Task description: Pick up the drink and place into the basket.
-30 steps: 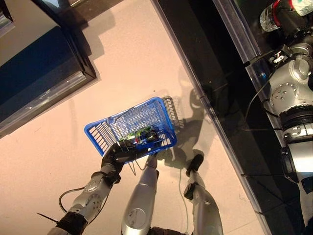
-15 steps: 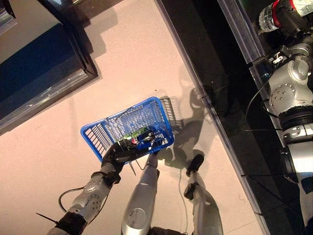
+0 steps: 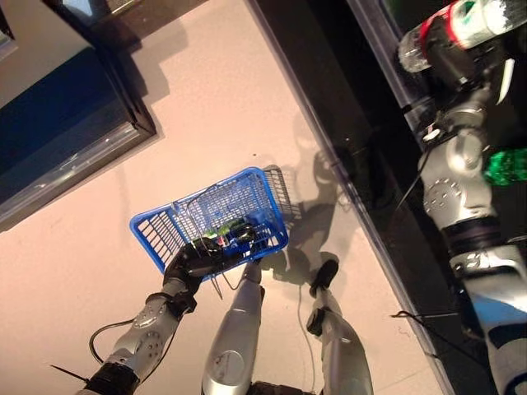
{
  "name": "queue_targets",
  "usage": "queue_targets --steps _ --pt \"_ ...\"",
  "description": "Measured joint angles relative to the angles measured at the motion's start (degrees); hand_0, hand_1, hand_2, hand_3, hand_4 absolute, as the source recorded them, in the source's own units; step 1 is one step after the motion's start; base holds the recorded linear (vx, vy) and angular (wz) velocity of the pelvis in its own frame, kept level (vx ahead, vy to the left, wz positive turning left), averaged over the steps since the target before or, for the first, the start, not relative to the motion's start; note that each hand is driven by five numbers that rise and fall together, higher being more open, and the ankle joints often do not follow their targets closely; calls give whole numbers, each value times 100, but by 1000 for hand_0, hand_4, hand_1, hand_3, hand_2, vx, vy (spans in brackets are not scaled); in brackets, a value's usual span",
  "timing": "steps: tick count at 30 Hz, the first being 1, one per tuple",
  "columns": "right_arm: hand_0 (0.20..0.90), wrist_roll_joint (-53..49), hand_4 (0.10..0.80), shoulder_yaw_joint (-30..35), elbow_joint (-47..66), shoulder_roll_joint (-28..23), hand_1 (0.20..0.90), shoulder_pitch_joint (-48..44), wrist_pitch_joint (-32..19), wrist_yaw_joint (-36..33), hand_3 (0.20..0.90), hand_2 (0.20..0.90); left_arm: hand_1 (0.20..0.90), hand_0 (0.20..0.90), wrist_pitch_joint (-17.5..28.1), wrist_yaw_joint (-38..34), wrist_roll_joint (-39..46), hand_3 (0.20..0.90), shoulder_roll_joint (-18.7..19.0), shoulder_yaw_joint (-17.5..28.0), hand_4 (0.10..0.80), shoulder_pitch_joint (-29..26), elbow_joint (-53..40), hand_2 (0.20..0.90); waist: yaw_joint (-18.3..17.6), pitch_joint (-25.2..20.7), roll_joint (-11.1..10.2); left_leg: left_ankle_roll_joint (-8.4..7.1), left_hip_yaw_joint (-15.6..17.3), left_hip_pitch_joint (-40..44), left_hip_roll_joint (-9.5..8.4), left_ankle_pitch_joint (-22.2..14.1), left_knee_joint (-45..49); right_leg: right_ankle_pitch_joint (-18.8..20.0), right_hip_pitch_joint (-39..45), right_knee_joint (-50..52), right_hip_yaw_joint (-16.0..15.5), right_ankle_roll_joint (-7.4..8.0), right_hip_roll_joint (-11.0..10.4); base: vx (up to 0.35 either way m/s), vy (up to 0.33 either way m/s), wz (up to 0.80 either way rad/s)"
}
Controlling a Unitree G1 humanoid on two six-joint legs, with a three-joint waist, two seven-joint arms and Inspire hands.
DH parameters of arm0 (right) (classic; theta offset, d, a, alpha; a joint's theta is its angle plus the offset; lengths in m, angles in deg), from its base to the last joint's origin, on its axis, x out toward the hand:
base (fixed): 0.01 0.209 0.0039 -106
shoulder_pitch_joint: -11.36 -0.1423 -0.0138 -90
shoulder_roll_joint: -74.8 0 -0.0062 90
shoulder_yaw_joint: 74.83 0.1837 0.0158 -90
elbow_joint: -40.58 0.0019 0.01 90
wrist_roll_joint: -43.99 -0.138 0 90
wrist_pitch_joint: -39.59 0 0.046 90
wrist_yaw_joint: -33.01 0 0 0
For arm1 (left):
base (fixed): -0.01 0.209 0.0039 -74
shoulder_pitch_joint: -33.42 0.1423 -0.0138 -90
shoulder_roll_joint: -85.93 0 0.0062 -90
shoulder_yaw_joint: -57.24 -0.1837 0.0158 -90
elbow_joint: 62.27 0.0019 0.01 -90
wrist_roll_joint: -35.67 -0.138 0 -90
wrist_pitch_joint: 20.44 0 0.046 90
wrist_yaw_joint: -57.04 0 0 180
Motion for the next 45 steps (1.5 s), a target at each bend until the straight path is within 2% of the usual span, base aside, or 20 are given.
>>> queue_targets --steps 4,10,13,18,23,26,33,37,45 --pt "300 415 100 -9 551 280 300 628 71 26 200 300 300 300 -2 -8 -149 200 -218 174 100 83 -10 300 12 -5 -72 -5 81 365 39 4 -144 13 274 -58 90 -10 26 -22 0 -10" --pt "300 752 100 -5 924 298 300 1031 196 32 200 300 300 300 -99 -36 -263 200 -386 299 100 285 -11 300 -19 -15 -115 -5 116 830 97 49 -449 33 704 -326 110 -30 85 3 -2 -3" --pt "300 824 100 -5 1100 300 300 1141 236 103 200 300 300 300 -184 -36 -397 200 -517 379 100 317 -10 300 -17 -17 -123 -62 153 1070 139 87 -646 36 867 -395 122 -41 129 36 -4 -5" --pt "300 820 100 -6 1639 356 300 1363 335 402 200 300 300 300 -369 -41 -634 200 -546 406 100 359 -10 300 -57 -19 -126 -76 247 1441 177 98 -919 18 1104 -499 282 -43 171 42 5 -9" --pt "300 797 100 -271 2290 638 300 1667 517 716 200 300 300 300 -430 -41 -667 200 -566 409 100 318 -82 300 -215 -28 -136 -74 239 1770 226 95 -1055 -20 1375 -500 281 -36 183 22 6 0" --pt "300 799 100 -637 2311 865 300 1710 713 896 200 300 300 300 -431 -41 -658 200 -618 408 100 275 -307 300 -235 -54 -180 -76 240 1870 193 96 -1090 -132 1467 -500 279 16 141 20 37 3" --pt "300 974 100 -1516 2087 1189 300 2234 1182 1023 200 300 300 300 -515 -40 -542 200 -640 353 100 201 -1156 300 -231 -59 -175 -85 215 1913 201 95 -1094 -143 1526 -499 258 3 116 6 53 2" --pt "300 1295 100 -1669 1737 1184 300 2409 1508 1022 200 300 300 300 -615 -39 -356 200 -625 221 100 1 -1223 300 -235 -61 -170 -85 210 1929 195 98 -1094 -147 1546 -499 251 9 105 14 26 1" --pt "300 2058 100 -1733 1123 1178 300 2597 1556 987 200 300 300 300 -867 0 88 200 -623 -99 100 -64 -1280 300 -314 -99 -91 -86 94 2083 186 92 -1116 -202 1726 -500 193 22 97 21 27 4"
